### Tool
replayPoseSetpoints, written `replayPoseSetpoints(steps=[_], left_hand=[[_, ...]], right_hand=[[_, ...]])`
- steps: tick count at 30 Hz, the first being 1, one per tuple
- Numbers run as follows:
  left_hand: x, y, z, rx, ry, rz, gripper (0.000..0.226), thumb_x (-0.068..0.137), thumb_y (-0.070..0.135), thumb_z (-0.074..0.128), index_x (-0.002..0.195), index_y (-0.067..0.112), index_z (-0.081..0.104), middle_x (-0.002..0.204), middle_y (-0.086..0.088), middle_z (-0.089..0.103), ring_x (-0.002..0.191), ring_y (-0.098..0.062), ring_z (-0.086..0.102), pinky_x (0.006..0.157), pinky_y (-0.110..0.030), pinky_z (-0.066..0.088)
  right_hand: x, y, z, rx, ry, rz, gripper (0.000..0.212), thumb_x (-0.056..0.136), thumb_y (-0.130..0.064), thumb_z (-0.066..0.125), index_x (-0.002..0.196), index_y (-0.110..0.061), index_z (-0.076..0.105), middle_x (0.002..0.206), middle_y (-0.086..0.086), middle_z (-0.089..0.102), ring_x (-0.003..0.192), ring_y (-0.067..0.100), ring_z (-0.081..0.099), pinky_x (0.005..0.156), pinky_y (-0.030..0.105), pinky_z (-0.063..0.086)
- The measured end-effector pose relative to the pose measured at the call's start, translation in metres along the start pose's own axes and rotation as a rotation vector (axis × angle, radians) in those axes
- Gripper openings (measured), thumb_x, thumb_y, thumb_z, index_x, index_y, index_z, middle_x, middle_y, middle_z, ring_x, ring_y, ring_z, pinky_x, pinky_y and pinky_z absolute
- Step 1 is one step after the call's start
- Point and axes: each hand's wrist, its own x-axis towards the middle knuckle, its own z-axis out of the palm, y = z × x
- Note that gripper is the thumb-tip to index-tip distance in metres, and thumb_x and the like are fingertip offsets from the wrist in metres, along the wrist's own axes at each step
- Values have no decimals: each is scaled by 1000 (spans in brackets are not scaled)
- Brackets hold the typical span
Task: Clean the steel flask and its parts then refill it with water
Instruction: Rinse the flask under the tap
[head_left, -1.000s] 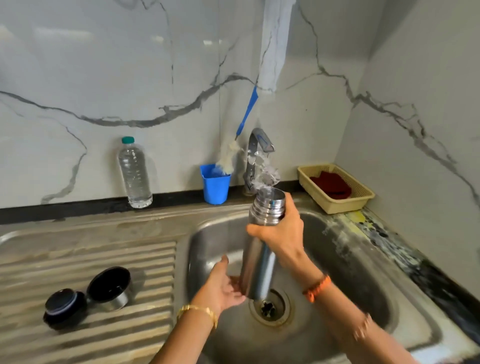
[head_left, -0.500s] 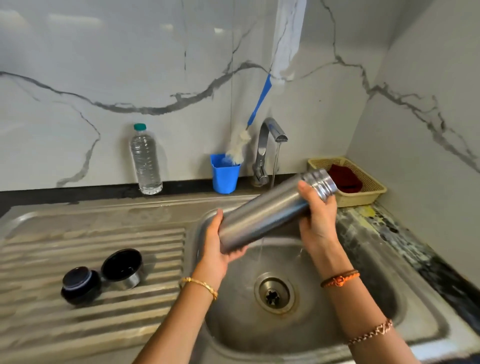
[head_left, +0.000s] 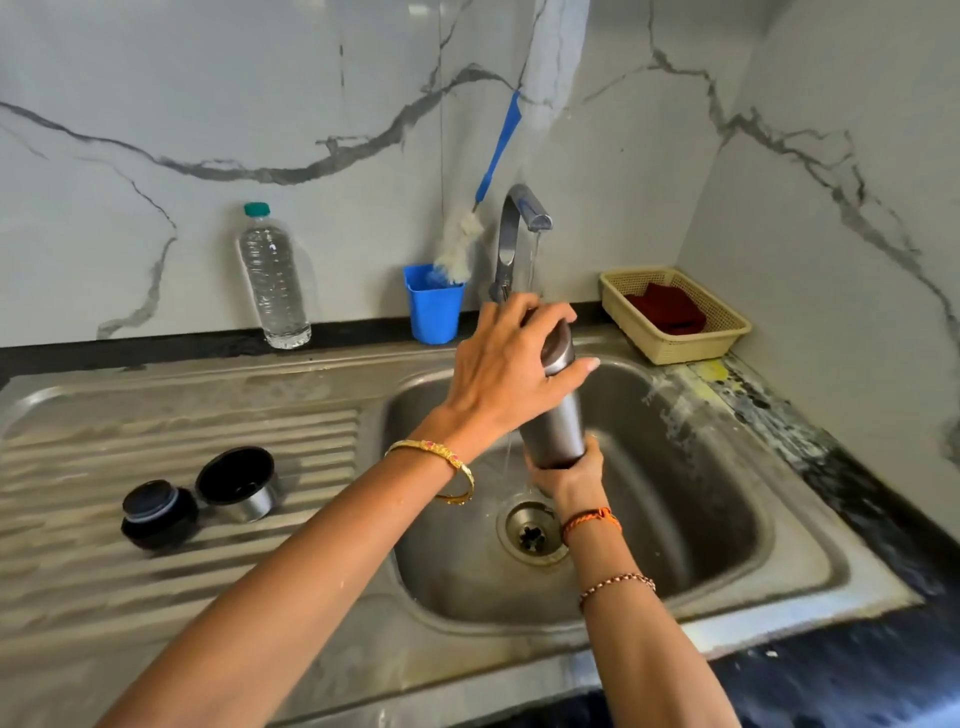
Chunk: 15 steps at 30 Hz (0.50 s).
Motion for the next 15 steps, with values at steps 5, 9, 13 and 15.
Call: replayPoseSetpoints(steps=[5,9,13,15], left_hand=[[-3,-5,8,-89,64,-56,52,74,58,56,112,22,61,109,-3,56,94,-21,48,58,-17,29],[-9,-26,17,-388,287,-402,43,75,53,60,107,27,57,99,8,56,88,-7,49,68,-12,37],[-12,-54,30,-630,351,-868,34,85,38,63,109,19,49,91,10,52,88,-11,52,67,-7,39],[-13,-74,42,-811,311,-1212,43,86,43,61,117,16,47,108,-1,50,101,-21,50,81,-31,49]], right_hand=[[1,-13,0,-44,11,20,47,83,-34,58,120,-7,47,131,15,46,119,33,46,98,44,44],[-2,-27,12,-59,-136,-7,54,80,-32,67,124,-9,46,127,17,50,117,37,48,99,51,41],[-11,-37,43,-255,-222,-82,47,79,-26,71,116,-12,46,124,17,45,120,42,43,97,60,38],[-9,-36,63,-444,-202,-148,43,77,-14,72,112,-9,48,123,16,46,112,39,47,86,57,47]])
